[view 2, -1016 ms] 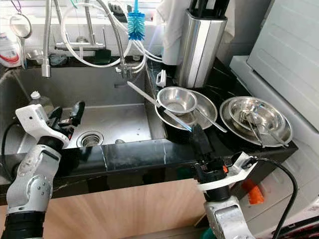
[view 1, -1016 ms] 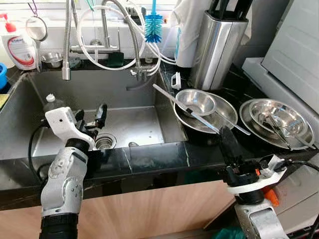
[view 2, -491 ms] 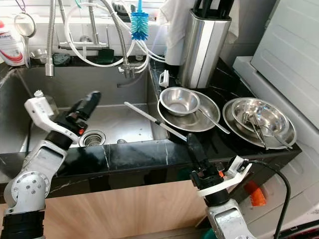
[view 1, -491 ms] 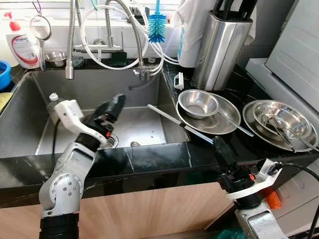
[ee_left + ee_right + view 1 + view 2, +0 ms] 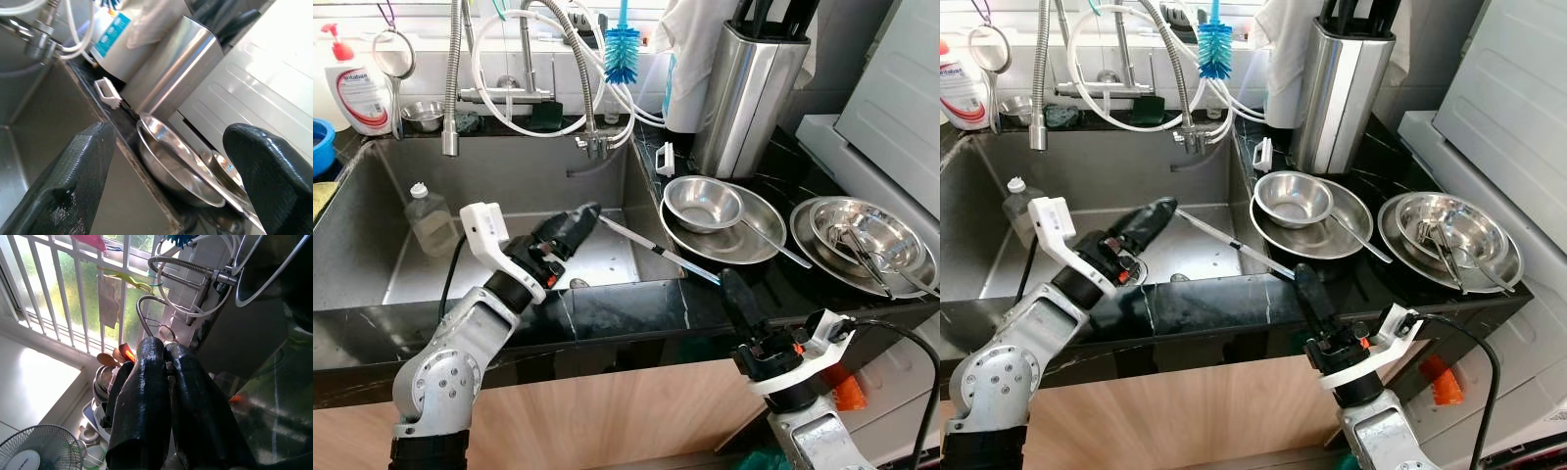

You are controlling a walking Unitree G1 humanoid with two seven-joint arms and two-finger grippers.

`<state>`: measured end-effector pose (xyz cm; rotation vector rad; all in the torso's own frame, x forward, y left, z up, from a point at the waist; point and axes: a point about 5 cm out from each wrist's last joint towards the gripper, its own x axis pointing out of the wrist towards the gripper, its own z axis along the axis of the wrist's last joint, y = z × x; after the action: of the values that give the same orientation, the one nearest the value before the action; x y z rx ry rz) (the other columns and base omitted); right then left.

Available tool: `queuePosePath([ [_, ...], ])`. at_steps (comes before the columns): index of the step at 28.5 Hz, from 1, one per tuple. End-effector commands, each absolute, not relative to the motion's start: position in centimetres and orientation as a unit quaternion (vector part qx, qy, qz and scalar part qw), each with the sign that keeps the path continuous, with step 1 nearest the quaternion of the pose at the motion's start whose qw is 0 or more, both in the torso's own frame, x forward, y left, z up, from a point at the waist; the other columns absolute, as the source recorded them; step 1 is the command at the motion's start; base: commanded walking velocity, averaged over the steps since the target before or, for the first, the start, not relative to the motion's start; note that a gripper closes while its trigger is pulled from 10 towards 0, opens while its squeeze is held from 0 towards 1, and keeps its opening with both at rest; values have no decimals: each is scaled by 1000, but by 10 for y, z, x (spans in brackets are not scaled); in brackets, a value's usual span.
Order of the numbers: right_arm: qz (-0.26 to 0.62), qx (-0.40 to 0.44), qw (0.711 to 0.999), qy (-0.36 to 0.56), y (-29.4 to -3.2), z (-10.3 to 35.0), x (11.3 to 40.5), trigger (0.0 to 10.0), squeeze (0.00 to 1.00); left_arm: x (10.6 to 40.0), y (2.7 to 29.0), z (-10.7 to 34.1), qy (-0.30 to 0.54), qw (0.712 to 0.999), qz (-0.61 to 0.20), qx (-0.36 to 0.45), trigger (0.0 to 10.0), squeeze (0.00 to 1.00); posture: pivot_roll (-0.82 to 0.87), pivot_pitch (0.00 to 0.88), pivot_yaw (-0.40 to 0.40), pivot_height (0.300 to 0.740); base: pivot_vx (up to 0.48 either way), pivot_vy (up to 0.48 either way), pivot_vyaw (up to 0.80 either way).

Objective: Kitchen organization

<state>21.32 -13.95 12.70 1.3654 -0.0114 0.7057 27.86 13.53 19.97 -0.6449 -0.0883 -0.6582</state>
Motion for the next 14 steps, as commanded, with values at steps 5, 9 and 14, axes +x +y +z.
queuePosePath([
  [5, 344, 600, 722, -13, -137, 136, 212, 10000, 0, 274, 127, 205, -44, 885, -337, -319, 10000, 0, 51, 0, -53, 740, 0, 0, 0],
  [9, 346, 598, 723, -12, -136, 135, 211, 10000, 0, 274, 125, 206, -42, 882, -339, -324, 8157, 0, 51, 0, -52, 740, 0, 0, 0],
  [14, 350, 596, 723, -12, -134, 135, 211, 10000, 0, 272, 122, 205, -42, 879, -340, -333, 0, 0, 53, 0, -52, 740, 0, 0, 0],
])
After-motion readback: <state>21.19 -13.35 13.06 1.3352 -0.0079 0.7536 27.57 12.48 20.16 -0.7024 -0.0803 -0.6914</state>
